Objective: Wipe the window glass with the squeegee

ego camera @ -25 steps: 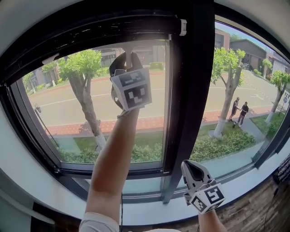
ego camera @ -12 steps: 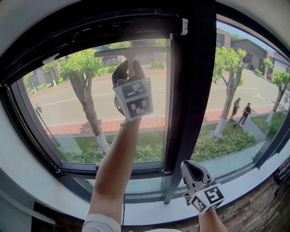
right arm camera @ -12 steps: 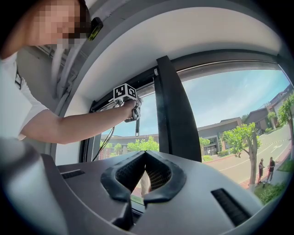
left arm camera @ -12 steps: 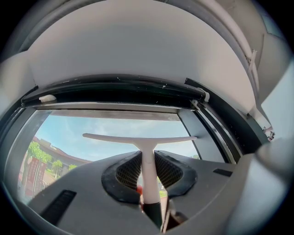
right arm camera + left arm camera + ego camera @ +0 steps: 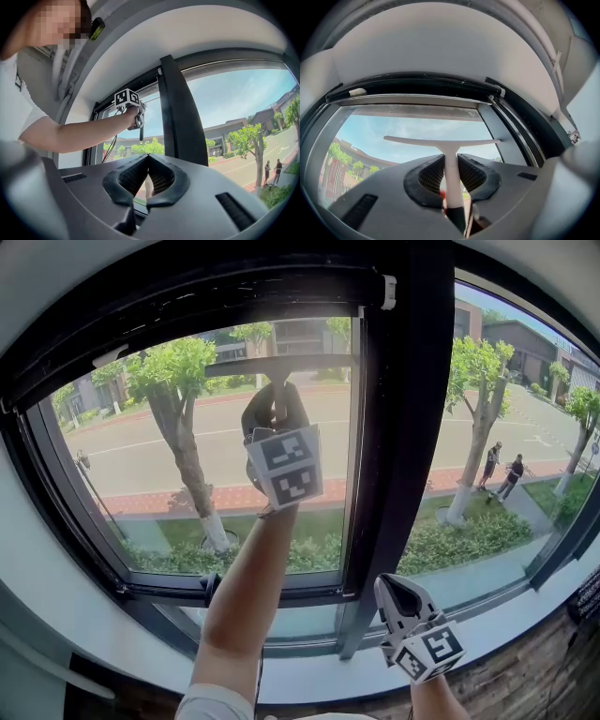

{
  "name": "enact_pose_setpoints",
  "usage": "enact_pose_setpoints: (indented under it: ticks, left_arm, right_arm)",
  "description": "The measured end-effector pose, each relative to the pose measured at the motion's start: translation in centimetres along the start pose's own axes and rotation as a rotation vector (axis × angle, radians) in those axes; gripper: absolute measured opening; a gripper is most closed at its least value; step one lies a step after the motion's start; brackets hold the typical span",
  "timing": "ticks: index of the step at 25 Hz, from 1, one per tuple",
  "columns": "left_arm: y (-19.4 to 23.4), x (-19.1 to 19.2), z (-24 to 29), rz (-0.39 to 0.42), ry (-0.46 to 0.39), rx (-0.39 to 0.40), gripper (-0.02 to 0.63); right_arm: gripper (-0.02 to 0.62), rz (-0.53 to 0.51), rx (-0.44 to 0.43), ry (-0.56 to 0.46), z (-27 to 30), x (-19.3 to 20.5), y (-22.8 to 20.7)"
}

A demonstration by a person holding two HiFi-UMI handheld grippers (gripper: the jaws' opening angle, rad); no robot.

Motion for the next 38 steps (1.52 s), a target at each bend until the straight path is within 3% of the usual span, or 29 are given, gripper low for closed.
enact_pose_setpoints:
  ticks: [38]
  left_arm:
    - [-1.0, 11.9, -10.5, -0.016, 0.187, 0.025, 0.092]
  right_arm:
    - [0.011, 0.001, -0.043, 0.035, -0.6, 1.4, 1.1]
Point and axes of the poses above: the fingertips, and each gripper's own axes: z forward along the fingers, y to its left, x out of its underside, the point moved 3 cm from there along -z, backward along the fingers, and after that the axes turned 9 degrees about -y, right-handed, at the moved point
